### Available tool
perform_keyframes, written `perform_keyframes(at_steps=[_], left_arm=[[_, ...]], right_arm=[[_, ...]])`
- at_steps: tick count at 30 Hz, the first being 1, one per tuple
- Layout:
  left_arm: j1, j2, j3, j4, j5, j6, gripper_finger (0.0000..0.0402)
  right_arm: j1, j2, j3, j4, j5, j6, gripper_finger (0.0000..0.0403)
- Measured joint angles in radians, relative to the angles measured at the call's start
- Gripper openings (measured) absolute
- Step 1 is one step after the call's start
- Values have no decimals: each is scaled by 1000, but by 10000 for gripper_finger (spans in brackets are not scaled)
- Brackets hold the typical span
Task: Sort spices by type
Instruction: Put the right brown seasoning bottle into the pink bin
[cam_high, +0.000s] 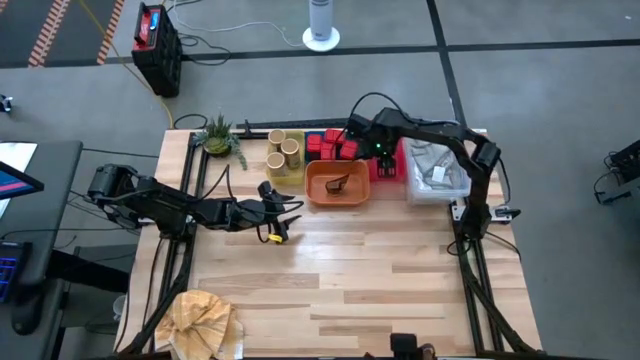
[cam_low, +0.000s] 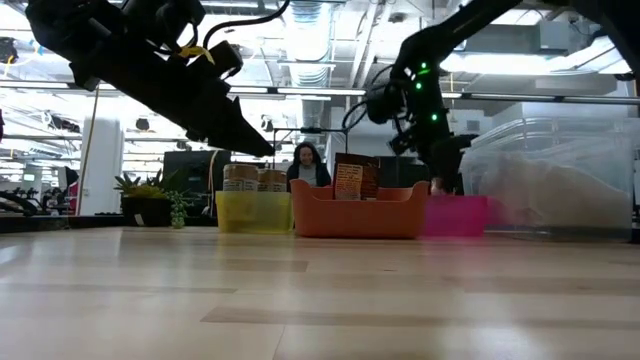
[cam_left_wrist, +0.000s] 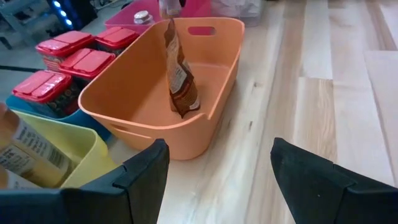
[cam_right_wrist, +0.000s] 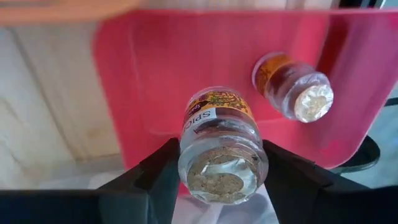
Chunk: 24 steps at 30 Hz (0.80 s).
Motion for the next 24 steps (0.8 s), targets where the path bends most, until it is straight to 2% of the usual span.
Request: perform_keyframes(at_steps=[8, 13, 18, 21, 24], left_arm=[[-8, 0, 0, 1, 6, -18, 270], [-8, 0, 0, 1, 6, -17, 270], [-8, 0, 0, 7, 6, -12, 270], [-8, 0, 0, 29, 6, -4, 270], [-8, 0, 0, 35, 6, 0, 270]], right_arm=[[-17, 72, 0, 8, -47, 17, 254], [-4, 59, -1, -1, -48, 20, 255], [7, -9, 0, -4, 32, 15, 255], [3, -21, 0, -8, 46, -87, 255], [3, -14, -10, -9, 47, -315, 255]])
